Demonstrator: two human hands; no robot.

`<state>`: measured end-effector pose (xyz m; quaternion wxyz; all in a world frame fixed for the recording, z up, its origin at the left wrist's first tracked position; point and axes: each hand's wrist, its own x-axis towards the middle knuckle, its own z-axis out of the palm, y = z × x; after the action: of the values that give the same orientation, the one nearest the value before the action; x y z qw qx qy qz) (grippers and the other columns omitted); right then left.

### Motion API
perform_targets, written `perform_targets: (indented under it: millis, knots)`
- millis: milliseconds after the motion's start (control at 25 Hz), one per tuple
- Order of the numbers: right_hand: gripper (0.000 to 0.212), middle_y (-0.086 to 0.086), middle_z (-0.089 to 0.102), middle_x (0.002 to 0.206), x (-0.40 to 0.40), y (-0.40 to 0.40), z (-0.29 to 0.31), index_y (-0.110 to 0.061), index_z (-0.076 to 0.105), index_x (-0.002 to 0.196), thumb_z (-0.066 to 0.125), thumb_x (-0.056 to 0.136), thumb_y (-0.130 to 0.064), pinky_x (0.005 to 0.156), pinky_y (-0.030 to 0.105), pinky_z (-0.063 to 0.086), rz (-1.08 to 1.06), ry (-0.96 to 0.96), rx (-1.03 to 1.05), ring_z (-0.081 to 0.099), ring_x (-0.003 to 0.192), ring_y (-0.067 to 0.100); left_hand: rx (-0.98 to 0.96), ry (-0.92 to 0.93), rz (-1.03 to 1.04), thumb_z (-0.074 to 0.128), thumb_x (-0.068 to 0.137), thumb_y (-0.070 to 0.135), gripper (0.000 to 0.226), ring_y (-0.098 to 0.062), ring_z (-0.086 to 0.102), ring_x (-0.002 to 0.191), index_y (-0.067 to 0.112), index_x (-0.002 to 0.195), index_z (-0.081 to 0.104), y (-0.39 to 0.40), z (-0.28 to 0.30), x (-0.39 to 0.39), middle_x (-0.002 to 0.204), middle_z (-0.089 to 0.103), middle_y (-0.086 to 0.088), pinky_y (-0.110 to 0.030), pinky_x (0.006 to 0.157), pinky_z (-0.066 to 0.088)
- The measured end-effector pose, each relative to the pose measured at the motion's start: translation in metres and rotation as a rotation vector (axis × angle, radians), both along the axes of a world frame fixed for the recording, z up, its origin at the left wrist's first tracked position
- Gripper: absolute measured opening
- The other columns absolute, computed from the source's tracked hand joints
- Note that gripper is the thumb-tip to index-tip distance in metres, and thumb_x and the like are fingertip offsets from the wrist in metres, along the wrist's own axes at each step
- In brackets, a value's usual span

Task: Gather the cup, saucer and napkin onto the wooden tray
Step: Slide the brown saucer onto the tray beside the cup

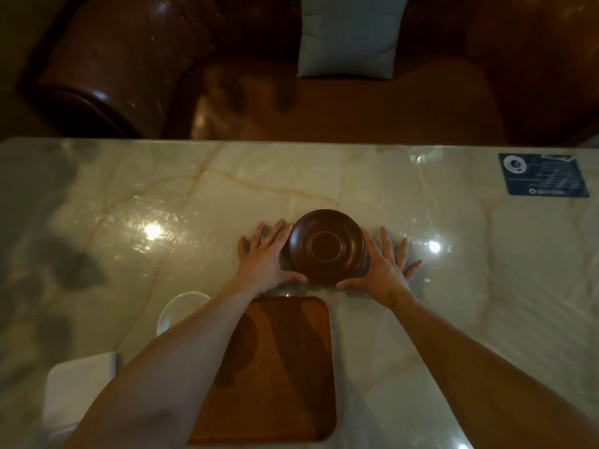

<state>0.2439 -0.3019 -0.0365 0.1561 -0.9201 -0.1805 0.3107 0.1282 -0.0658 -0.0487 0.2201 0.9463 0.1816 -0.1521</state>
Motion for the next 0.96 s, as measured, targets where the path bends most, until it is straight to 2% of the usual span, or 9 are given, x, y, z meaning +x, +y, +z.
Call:
perform_targets:
  millis: [480,720,960]
  knots:
    - [0.128,-0.008,-0.004,0.163,-0.011,-0.011,0.032,-0.044,0.000,0.150,0.080,0.053,-0.067,0.109,0.065,-0.016,0.032,-0.034,0.117,-0.025,0.143,0.037,-0.074,-0.056,0.071,0.055,0.048,0.092,0.126,-0.021,-0.009,0.148,0.041,0.150,0.002,-0.013,0.033,-0.023,0.162,-0.003,0.015,-0.060,0.115,0.003]
    - [0.127,-0.012,-0.007,0.162,-0.028,-0.022,0.054,-0.050,-0.002,0.148,0.079,0.051,-0.070,0.109,0.062,-0.018,0.096,-0.064,0.173,-0.026,0.143,0.034,-0.100,-0.144,0.156,0.048,0.042,0.095,0.130,-0.024,-0.004,0.149,0.037,0.151,0.007,-0.033,0.056,-0.054,0.163,0.006,0.009,-0.057,0.116,0.007]
    - [0.127,-0.014,-0.011,0.162,-0.052,-0.035,0.067,-0.053,-0.002,0.146,0.078,0.049,-0.072,0.111,0.062,-0.016,0.143,-0.084,0.175,-0.026,0.144,0.032,-0.155,-0.216,0.217,0.061,0.050,0.084,0.125,-0.023,-0.007,0.149,0.032,0.152,0.012,-0.055,0.074,-0.093,0.163,0.005,0.007,-0.055,0.119,0.004]
